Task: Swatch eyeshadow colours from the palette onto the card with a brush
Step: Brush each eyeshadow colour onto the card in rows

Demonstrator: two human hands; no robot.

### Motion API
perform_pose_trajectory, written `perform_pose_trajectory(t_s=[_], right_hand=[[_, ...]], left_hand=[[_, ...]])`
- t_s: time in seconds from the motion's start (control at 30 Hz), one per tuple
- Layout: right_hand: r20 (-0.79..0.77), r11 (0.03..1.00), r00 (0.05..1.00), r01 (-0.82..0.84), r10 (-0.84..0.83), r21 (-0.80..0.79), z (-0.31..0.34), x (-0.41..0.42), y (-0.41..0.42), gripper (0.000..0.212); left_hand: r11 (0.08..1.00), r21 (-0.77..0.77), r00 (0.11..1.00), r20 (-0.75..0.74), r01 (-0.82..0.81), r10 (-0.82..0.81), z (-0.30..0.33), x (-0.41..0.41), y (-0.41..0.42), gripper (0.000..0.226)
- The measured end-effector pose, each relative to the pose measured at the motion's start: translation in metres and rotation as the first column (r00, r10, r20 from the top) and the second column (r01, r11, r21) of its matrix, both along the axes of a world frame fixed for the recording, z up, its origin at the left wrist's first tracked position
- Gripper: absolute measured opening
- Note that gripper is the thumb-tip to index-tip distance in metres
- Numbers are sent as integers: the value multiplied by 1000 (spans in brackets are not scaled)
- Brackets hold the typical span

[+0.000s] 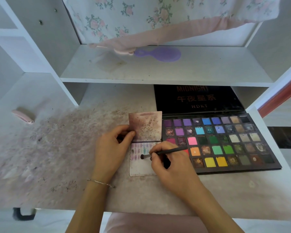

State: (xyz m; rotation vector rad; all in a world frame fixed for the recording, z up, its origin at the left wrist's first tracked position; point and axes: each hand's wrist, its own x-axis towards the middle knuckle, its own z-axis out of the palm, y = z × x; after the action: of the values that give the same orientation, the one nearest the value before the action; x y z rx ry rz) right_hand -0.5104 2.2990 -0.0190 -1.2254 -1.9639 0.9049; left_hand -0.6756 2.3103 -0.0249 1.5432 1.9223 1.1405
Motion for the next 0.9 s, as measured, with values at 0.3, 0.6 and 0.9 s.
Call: perform_pose_trajectory(t_s=[0.3,0.6,0.9], right_hand=[[10,1000,1000,7,-7,-11,0,0,0,8],[11,1000,1000,-4,4,-19,1,0,0,6],[24,999,999,-29,29,-21,2,1,1,14]], left_hand=[[1000,4,1000,17,0,0,1,1,-1,15],[1000,-3,1000,3,-3,3,2,1,-1,15],[1000,-4,1000,0,-2,2,2,1,-1,14]])
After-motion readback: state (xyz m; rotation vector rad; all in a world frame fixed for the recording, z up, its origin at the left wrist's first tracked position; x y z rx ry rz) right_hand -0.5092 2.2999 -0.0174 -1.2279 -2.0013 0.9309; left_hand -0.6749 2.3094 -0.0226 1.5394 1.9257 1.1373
